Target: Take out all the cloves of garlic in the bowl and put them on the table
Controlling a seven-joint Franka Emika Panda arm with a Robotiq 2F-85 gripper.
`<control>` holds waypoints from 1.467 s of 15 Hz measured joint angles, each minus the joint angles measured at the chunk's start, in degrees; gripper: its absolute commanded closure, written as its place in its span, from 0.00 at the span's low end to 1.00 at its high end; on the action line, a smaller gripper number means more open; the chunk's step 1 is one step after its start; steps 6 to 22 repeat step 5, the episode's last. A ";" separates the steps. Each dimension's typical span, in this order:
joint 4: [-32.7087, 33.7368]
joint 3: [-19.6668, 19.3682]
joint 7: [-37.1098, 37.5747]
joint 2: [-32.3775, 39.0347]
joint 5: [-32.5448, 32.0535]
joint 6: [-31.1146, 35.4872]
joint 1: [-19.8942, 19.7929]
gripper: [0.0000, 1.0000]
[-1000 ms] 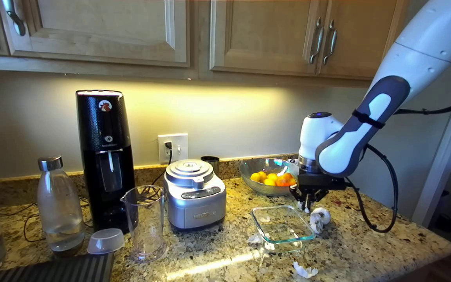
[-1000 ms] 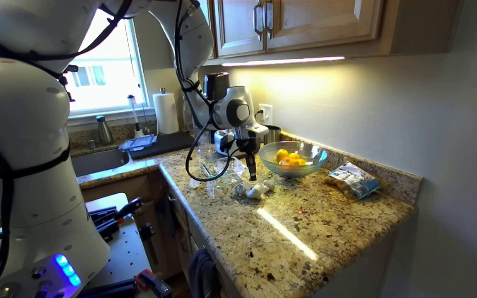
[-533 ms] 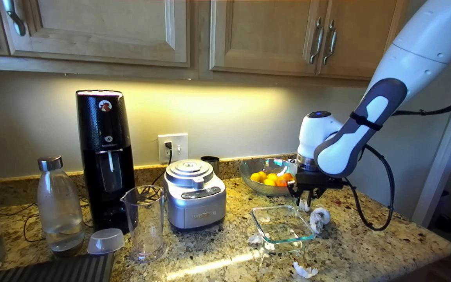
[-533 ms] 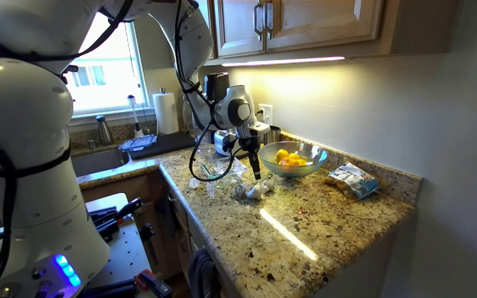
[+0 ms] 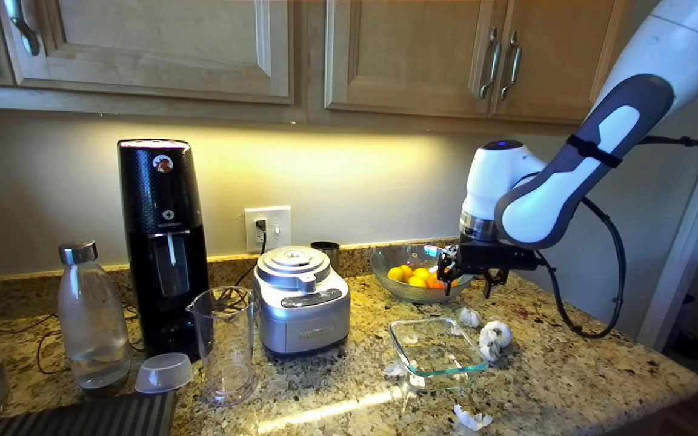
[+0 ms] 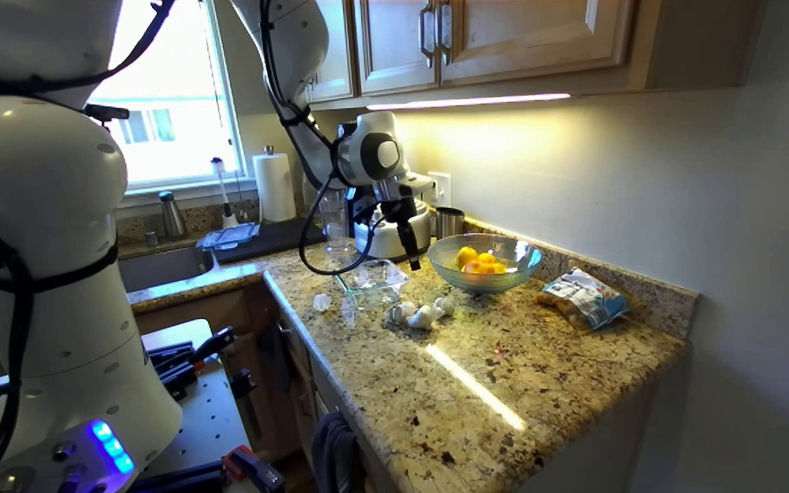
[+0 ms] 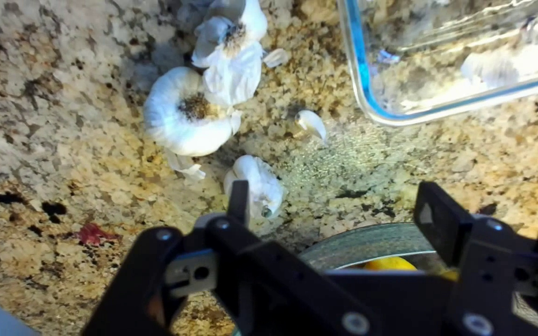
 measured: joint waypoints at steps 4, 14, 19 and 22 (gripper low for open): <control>-3.84 1.30 0.00 -5.41 -0.73 -1.05 -0.24 0.00; -4.43 1.52 0.00 -6.14 -0.73 -1.21 -0.27 0.00; -4.43 1.52 0.00 -6.14 -0.73 -1.21 -0.27 0.00; -4.43 1.52 0.00 -6.14 -0.73 -1.21 -0.27 0.00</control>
